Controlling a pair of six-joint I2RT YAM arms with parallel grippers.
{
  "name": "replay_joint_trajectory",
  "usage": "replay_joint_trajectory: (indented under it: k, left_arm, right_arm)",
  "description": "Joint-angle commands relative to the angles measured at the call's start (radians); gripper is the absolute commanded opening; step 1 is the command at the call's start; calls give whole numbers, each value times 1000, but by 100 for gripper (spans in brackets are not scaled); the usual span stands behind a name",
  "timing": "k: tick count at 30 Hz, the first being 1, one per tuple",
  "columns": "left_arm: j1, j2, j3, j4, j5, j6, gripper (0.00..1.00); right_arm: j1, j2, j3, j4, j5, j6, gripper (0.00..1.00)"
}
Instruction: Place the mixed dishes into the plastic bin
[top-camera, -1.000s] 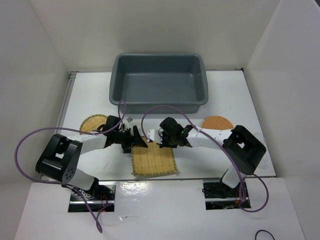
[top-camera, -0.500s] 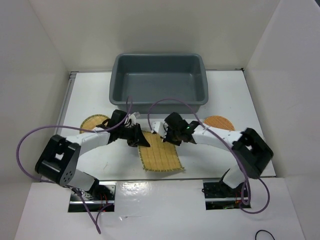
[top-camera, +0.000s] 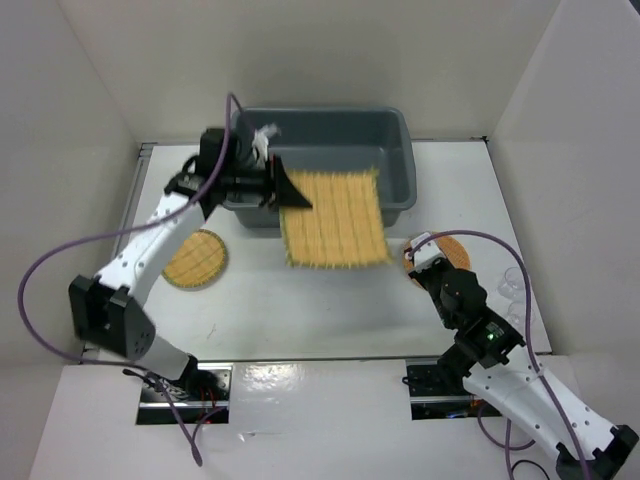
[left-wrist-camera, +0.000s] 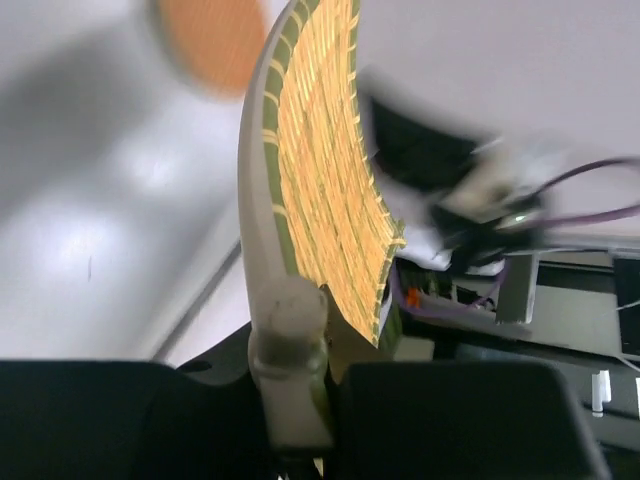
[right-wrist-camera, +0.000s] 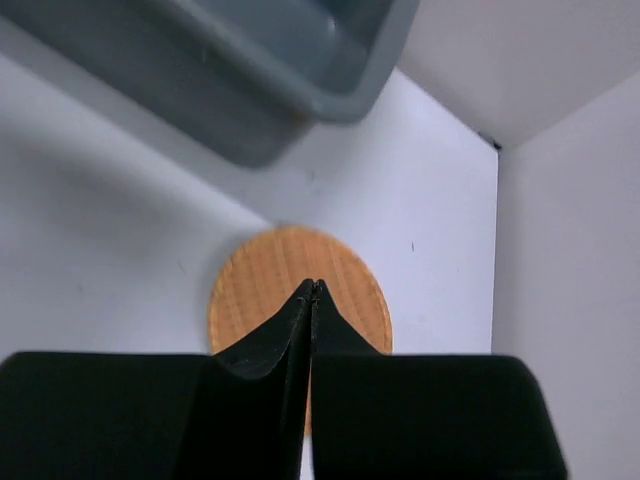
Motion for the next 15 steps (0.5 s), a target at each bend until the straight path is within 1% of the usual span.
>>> replay_joint_trajectory:
  k: [1,2,3,4,5,6,7,8,9,10,11,12,15]
  left_arm:
    - [61,226,361,-6,155,24,0]
    - [81,298,576,-38,155,67,0]
    - [91,453,700,-132,155,89,0]
    - [91,537,829,-187,155,106,0]
    - [116,618,1094,-278,135,121,0]
    - [116,778,1223,-308,126,121,0]
    - [127,860,1350,-331,126,95,0]
    - [127,942,1479,-345,126,28,0]
    - [140,1096,1717,-345,135,-10,0]
    - [153,1170,1829,-345,135,-53,0]
    - [153,1246,1889,-330,148,-160,0]
    - [163,1284,1848,-242,159,-188,0]
    - [164,1372,1899,-204,89,-222,0]
  right_arm:
    - [4,-97,-34,28,80,-45,1]
    - [4,-152,-34,14,57,-45,3]
    - [4,-173,-25,-9,57,-35,5]
    - [4,-183,-25,-62,57,-10,5]
    - [4,-184,-10,-84,71,1,6]
    - [4,-184,-10,-93,86,1,6]
    - [-7,-184,-31,-63,106,1,6]
    - [-7,-184,-43,-43,115,1,6]
    - [28,-184,-52,-34,126,1,6]
    - [65,-184,-52,-33,152,1,6]
    - [97,-184,-52,-8,190,1,6]
    - [143,-199,-68,5,190,-14,6]
    - [152,-223,-68,5,200,-15,6]
